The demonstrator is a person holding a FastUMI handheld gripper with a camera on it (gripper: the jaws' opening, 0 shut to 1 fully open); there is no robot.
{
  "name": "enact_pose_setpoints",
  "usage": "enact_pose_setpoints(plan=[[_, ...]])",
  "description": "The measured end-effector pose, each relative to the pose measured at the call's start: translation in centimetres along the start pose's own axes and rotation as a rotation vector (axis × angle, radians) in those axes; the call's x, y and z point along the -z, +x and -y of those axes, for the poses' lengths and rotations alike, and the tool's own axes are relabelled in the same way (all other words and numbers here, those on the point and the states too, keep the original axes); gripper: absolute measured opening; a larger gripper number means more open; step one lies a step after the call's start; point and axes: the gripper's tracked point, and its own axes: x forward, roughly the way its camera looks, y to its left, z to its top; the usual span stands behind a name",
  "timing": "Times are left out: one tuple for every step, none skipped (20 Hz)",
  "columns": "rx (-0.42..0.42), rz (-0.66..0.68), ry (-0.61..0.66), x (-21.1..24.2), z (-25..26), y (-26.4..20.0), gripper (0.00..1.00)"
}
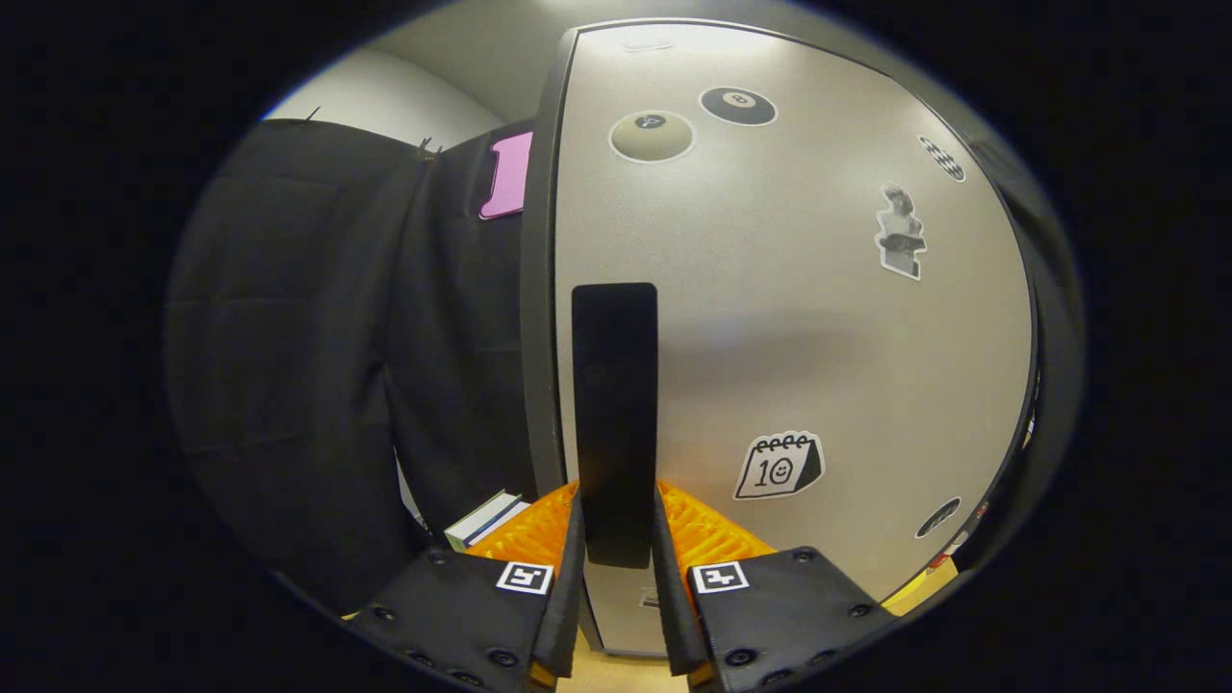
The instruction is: Open the shoe cabinet door, grab the shoes and put them into the shoe cabinet, then close the shoe cabinet door.
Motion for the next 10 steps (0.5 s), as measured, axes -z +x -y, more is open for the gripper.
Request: enact_pose_setpoints(plan=[[0.015,0.003,-0.012,0.2,0.1,0.3,0.4],[0.008,0.01,-0.019,-0.2,0.1,-0.4,0.32],[-0.002,0.012,-0.017,0.1,0.0,-0.1,0.29],[-0.015,0.006,-0.005,0.2,0.0,-0.2,0.25],[-0.031,0.002,-0.005,0.2,-0.1,-0.3,0.23],[-0.05,-0.006,-0.013,0.4,-0.2,-0.6,0.21],[-0.07,-0.007,-0.017,0.4,-0.3,-1.1,0.19],[-0.088,-0.011,-0.013,0.6,-0.4,-1.9,0.16],[-0.105,-0.01,-0.009,0.7,-0.4,-2.8,0.16],[-0.119,-0.011,-0.006,0.7,-0.3,-3.7,0.16]])
